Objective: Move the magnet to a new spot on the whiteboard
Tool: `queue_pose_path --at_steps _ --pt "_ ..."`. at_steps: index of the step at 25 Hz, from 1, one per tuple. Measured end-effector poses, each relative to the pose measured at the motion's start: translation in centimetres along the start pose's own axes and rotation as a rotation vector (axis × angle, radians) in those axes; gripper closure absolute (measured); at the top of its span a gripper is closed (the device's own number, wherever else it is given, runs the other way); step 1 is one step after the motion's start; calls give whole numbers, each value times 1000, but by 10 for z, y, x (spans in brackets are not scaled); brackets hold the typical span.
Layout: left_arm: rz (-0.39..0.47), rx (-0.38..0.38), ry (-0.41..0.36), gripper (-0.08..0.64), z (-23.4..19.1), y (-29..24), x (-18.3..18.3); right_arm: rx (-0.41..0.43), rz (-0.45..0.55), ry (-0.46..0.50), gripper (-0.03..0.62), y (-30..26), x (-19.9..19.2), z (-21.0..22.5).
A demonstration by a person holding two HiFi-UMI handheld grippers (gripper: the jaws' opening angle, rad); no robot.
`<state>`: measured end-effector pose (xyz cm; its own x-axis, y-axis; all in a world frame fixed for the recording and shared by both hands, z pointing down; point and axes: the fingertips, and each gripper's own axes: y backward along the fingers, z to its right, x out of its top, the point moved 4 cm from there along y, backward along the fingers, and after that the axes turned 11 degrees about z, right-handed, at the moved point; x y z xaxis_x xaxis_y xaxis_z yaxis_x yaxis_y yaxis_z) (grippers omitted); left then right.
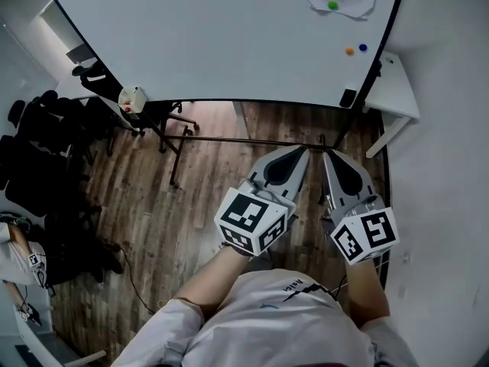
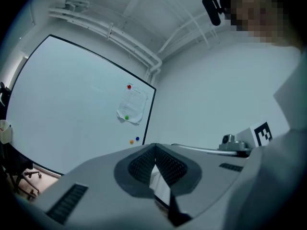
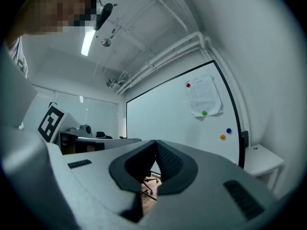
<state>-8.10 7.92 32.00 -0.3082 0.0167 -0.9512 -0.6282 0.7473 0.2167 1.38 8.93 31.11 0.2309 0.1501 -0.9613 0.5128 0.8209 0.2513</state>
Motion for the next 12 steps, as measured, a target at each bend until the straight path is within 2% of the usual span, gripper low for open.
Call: queue_pose_path --at_steps 6,12 --pt "-9 -38 11 551 -59 -26 7 -43 10 18 578 -61 -11 6" --pt "-11 -82 30 551 -95 -52 12 -96 -3 40 578 -100 -20 17"
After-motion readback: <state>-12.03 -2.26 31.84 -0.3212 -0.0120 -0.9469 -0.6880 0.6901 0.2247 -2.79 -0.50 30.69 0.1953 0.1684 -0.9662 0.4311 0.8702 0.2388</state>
